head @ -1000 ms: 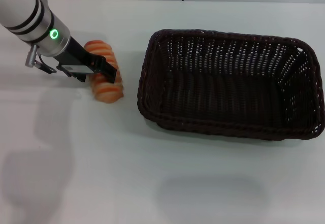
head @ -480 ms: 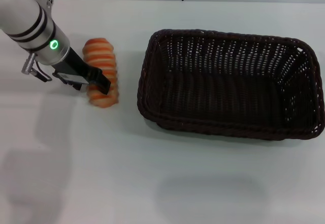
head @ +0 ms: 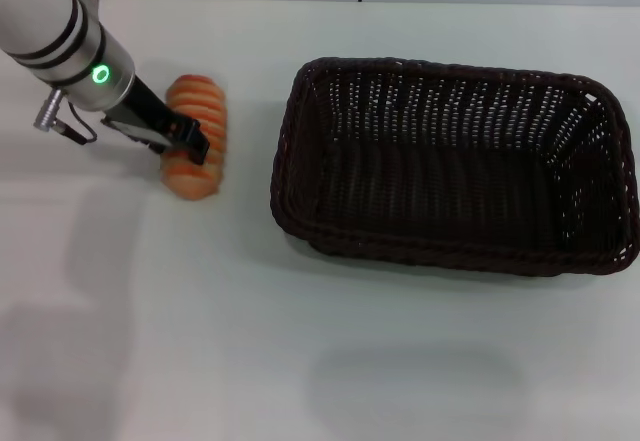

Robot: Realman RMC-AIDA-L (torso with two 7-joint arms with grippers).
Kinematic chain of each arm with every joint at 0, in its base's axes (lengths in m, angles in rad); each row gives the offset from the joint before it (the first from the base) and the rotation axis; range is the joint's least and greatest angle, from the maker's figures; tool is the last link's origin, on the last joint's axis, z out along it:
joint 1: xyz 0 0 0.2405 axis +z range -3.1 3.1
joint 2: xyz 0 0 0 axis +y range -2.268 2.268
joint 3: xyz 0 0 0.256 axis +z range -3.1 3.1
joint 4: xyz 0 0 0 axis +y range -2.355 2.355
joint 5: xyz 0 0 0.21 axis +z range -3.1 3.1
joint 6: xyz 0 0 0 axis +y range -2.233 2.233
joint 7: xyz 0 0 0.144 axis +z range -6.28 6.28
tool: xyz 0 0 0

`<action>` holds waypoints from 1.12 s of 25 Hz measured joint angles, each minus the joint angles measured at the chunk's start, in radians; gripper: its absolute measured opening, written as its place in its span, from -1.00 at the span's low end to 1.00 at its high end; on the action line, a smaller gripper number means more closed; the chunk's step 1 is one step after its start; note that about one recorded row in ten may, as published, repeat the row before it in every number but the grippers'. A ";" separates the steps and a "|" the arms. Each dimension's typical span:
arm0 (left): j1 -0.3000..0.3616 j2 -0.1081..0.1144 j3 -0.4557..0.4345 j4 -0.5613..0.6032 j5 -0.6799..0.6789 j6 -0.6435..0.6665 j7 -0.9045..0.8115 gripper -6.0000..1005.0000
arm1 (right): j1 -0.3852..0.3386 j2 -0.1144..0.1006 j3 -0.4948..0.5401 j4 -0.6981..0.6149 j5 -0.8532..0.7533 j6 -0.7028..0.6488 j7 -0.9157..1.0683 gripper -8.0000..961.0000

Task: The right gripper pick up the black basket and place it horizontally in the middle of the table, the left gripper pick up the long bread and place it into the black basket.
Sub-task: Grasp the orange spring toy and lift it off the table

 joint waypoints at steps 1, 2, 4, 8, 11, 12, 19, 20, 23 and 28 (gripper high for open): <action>0.024 0.000 0.029 0.057 -0.039 0.006 0.000 0.31 | 0.002 0.000 0.000 -0.002 0.000 0.000 0.000 0.01; 0.024 0.000 0.029 0.057 -0.039 0.006 0.000 0.25 | 0.002 0.000 0.000 -0.002 0.000 0.000 0.000 0.01; 0.038 0.001 0.041 0.090 -0.055 0.011 0.001 0.14 | 0.004 0.000 0.000 -0.003 0.000 -0.001 -0.001 0.01; 0.066 0.000 0.062 0.152 -0.078 0.020 0.001 -0.01 | 0.010 0.000 0.000 -0.004 0.000 -0.006 -0.002 0.01; 0.074 0.001 0.068 0.169 -0.089 0.021 0.001 -0.07 | 0.013 0.000 0.000 -0.004 0.000 -0.007 -0.002 0.01; 0.074 0.001 0.068 0.169 -0.089 0.021 0.001 -0.09 | 0.013 0.000 0.000 -0.004 0.000 -0.007 -0.002 0.01; 0.148 0.002 0.107 0.358 -0.178 0.050 0.001 -0.17 | 0.016 0.002 0.001 0.002 -0.030 -0.012 0.003 0.01; 0.148 0.002 0.107 0.358 -0.178 0.050 0.001 -0.18 | 0.017 0.002 -0.002 0.002 -0.040 -0.015 0.005 0.01; 0.180 0.004 0.121 0.451 -0.215 0.066 0.001 -0.21 | 0.017 0.003 -0.013 0.004 -0.054 -0.023 0.007 0.01; 0.188 0.004 0.121 0.486 -0.219 0.088 0.000 -0.35 | 0.015 0.003 -0.016 0.005 -0.056 -0.025 0.008 0.01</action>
